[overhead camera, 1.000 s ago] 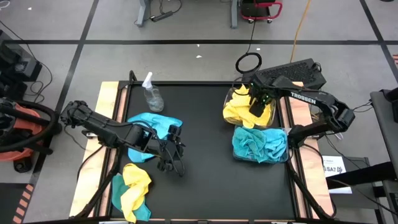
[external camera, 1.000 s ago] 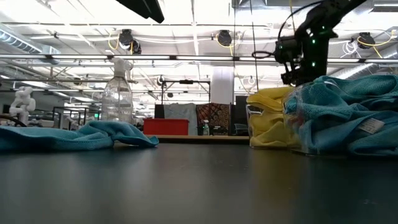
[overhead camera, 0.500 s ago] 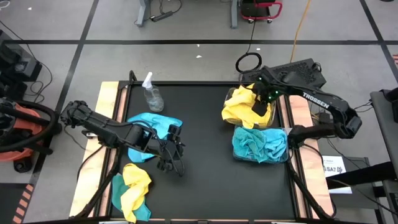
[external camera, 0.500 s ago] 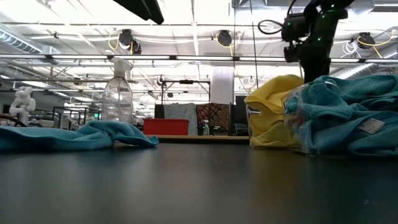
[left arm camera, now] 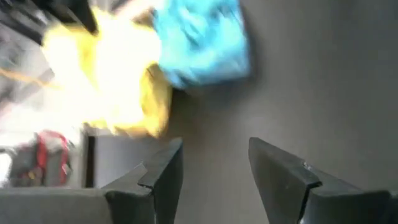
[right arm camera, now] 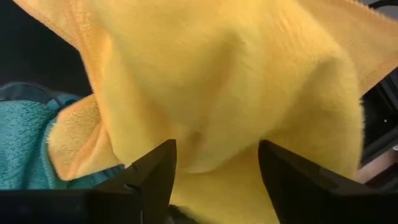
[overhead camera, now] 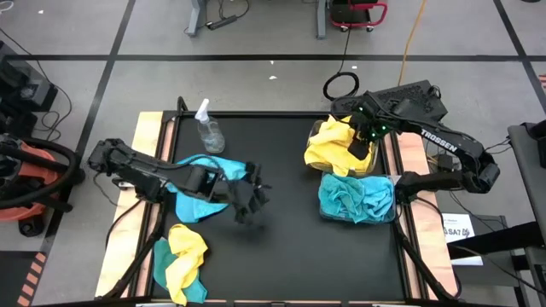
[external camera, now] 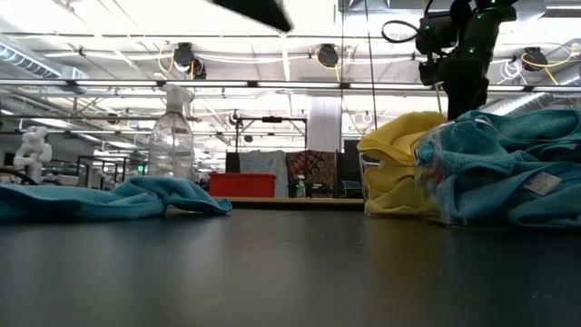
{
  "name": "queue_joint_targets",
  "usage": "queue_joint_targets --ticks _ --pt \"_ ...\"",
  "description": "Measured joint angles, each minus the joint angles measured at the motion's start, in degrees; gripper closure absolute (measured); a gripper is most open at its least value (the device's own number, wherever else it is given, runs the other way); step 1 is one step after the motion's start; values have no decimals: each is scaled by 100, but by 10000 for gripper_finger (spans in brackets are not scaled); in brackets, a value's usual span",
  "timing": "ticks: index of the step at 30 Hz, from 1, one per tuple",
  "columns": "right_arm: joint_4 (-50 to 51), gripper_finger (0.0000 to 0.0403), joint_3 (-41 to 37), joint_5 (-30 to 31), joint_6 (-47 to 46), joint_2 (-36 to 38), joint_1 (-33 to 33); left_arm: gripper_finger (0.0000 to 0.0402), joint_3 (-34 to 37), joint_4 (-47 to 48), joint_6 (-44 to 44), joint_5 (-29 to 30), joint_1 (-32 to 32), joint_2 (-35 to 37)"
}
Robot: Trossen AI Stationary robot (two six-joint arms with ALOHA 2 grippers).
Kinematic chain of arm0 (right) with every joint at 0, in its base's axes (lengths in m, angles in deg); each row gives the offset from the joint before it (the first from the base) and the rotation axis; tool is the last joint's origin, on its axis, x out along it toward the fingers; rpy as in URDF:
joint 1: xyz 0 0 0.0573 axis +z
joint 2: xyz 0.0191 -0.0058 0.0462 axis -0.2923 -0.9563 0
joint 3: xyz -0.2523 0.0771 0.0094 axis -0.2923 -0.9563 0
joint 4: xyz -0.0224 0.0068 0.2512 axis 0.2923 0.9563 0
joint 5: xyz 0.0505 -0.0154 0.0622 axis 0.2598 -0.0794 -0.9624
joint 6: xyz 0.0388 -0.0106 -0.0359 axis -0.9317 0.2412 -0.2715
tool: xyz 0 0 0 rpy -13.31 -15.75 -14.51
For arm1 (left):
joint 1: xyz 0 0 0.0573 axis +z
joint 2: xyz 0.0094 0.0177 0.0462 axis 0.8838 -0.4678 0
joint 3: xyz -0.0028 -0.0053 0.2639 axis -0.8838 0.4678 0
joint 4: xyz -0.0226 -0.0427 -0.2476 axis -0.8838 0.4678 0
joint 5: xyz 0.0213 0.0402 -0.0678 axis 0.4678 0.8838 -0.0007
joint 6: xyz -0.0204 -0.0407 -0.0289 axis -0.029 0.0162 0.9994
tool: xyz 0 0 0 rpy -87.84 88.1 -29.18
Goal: Sort microfiber towel by color & place in baskets
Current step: Put the yellow microfiber towel into the top transparent bin
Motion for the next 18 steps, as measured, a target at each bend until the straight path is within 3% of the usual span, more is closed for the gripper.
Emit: queue_joint_targets --ticks 9,13,18 --pt "-126 204 0 0 -182 -2 283 214 0 -3363 -1257 -1046 1325 -1147" --pt "-284 204 0 2 -280 -2 443 214 -3 -4768 -1352 -1587 1918 -1680" --pt "-487 204 0 -10 -281 -2 664 214 -54 -5654 -928 -2157 2504 -2448"
